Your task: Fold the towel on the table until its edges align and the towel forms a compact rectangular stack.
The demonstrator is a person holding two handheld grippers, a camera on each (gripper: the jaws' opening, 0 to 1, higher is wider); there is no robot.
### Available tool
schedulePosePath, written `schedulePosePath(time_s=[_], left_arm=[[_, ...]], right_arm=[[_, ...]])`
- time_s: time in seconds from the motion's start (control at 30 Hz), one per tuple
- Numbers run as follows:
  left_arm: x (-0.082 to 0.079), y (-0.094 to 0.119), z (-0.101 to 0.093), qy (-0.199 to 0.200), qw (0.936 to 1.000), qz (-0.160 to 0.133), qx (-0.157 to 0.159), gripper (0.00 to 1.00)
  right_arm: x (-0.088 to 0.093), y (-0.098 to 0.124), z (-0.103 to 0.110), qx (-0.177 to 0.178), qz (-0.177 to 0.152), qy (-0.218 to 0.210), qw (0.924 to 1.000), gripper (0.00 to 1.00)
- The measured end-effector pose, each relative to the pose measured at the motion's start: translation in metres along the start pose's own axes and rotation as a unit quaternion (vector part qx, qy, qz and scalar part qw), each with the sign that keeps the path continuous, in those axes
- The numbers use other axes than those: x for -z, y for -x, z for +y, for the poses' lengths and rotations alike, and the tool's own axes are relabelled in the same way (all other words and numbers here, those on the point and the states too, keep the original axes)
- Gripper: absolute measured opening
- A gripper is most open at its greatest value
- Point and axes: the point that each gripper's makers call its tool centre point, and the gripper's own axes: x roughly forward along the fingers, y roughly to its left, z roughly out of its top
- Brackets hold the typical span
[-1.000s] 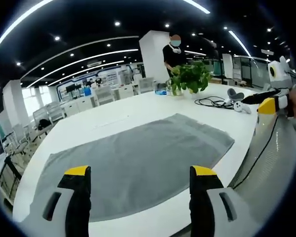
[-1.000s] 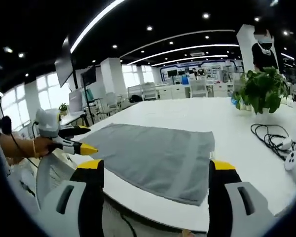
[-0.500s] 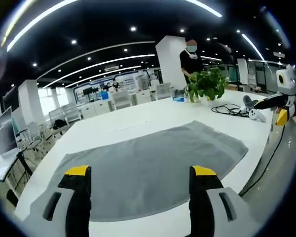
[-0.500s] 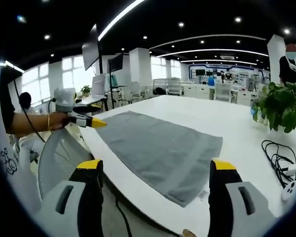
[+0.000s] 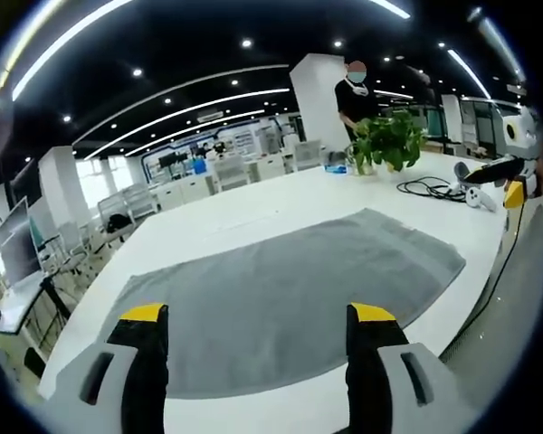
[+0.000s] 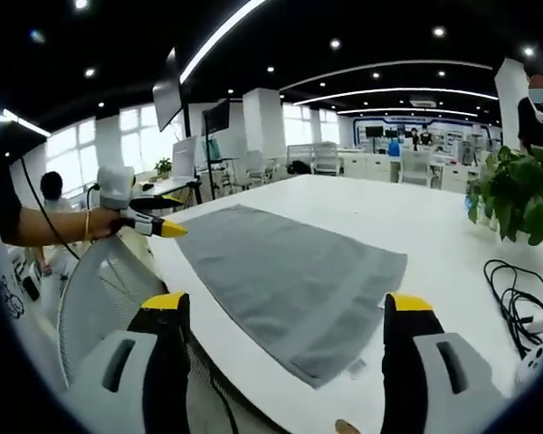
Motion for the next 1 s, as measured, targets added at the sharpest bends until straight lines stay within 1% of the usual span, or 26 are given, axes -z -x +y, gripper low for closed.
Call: schedulePosePath(time_s=[0.17, 0.37, 0.43, 0.6, 0.73, 0.8, 0.93, 0.97, 1.0], left_arm=[[-0.002, 0.001, 0.004, 0.004, 0.9999, -0.006, -0.009, 0.83], [0.004, -0.002, 0.003, -0.003, 0.9999, 0.013, -0.008, 0.82], [0.005, -0.003, 0.004, -0.004, 0.9998, 0.015, -0.008, 0.82], [0.009, -0.005, 0.004, -0.005, 0.9996, 0.025, -0.007, 0.81], [0.011, -0.005, 0.003, -0.010, 0.9995, 0.031, -0.005, 0.81], [0.010, -0.005, 0.002, -0.014, 0.9995, 0.029, -0.005, 0.80], [0.013, -0.007, 0.005, -0.012, 0.9994, 0.033, -0.005, 0.80], [0.012, -0.008, 0.007, -0.008, 0.9996, 0.026, -0.009, 0.80], [0.012, -0.011, 0.007, -0.009, 0.9996, 0.026, -0.010, 0.80]], right_arm=[[0.003, -0.002, -0.006, -0.008, 0.001, 0.000, 1.0000, 0.89], [0.002, -0.005, -0.011, -0.010, 0.001, -0.009, 0.9999, 0.88], [0.004, -0.008, -0.014, -0.008, 0.000, -0.013, 0.9999, 0.88], [-0.003, -0.010, -0.024, 0.004, -0.012, -0.026, 0.9996, 0.87], [-0.001, -0.015, -0.030, 0.011, -0.012, -0.037, 0.9992, 0.87], [-0.002, -0.017, -0.034, 0.014, -0.013, -0.042, 0.9989, 0.86], [-0.002, -0.019, -0.034, 0.015, -0.015, -0.046, 0.9987, 0.86], [-0.001, -0.020, -0.035, 0.016, -0.015, -0.044, 0.9988, 0.86], [0.002, -0.021, -0.037, 0.018, -0.011, -0.044, 0.9988, 0.86]])
